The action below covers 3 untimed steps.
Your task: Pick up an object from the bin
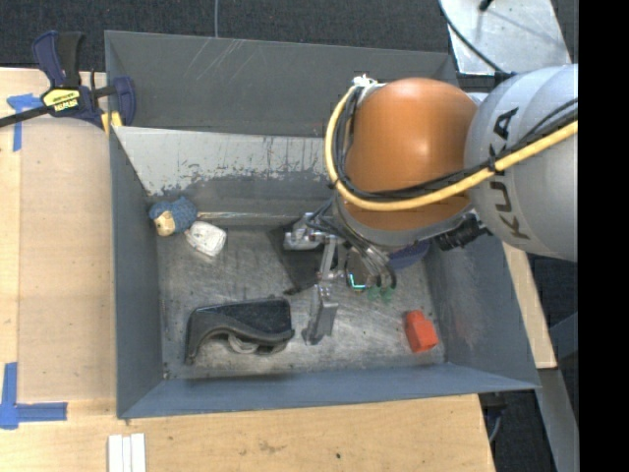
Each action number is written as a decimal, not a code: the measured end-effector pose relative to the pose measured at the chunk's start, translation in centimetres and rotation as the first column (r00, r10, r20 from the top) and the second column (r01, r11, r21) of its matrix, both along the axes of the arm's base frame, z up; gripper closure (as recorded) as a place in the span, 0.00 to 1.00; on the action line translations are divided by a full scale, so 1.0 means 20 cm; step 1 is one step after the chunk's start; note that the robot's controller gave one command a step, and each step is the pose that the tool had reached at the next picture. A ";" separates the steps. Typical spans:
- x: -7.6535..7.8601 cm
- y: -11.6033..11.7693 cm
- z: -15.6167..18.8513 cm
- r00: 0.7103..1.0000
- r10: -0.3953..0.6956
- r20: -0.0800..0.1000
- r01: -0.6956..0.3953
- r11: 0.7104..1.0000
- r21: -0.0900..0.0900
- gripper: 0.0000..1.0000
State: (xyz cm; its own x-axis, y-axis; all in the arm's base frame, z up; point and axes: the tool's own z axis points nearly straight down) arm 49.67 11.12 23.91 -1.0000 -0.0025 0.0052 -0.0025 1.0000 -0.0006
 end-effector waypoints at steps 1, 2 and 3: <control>-0.05 0.18 -0.36 0.998 0.065 -0.001 -0.065 0.998 0.001 0.00; 0.06 0.22 -0.85 0.993 0.118 0.014 -0.118 0.993 0.002 0.00; 0.32 0.40 -0.48 0.951 0.310 0.015 -0.310 0.951 0.001 0.00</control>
Offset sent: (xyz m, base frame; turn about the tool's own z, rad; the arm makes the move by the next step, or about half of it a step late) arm -0.0080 0.0340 -0.0676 -0.0589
